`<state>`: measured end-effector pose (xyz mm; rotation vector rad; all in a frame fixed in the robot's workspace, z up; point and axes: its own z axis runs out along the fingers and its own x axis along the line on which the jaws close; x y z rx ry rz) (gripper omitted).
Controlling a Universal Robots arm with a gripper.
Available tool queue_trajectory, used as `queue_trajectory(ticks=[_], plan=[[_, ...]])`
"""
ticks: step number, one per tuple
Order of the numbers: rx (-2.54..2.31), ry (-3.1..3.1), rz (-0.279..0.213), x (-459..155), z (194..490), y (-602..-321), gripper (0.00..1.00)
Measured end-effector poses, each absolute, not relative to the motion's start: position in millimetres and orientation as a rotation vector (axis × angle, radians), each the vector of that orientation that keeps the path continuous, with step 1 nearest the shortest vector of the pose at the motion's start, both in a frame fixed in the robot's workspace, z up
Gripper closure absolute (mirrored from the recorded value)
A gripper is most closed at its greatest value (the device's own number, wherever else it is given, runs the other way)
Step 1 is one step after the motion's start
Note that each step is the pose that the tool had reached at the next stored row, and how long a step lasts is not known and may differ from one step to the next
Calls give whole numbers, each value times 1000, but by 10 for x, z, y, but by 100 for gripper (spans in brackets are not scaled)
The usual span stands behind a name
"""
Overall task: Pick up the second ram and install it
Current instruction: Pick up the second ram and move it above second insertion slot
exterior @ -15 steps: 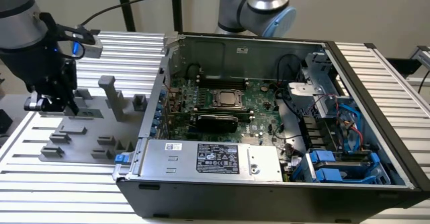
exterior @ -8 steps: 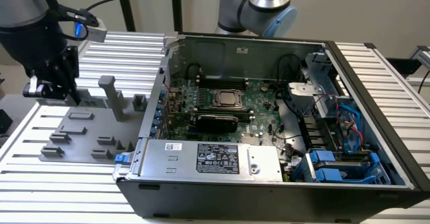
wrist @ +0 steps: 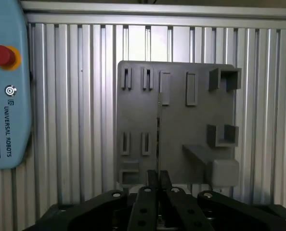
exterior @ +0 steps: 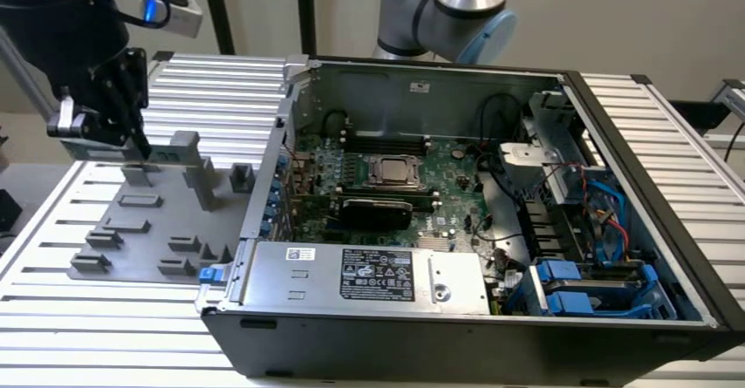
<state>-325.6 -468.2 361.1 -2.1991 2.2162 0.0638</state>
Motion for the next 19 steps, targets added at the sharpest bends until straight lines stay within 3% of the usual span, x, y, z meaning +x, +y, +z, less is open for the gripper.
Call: queue_trajectory(ticks=[8,19], plan=[[-2199,2215,65,-2922,3952,-4681,86],[-2200,2216,66,-2425,4130,-4677,86]])
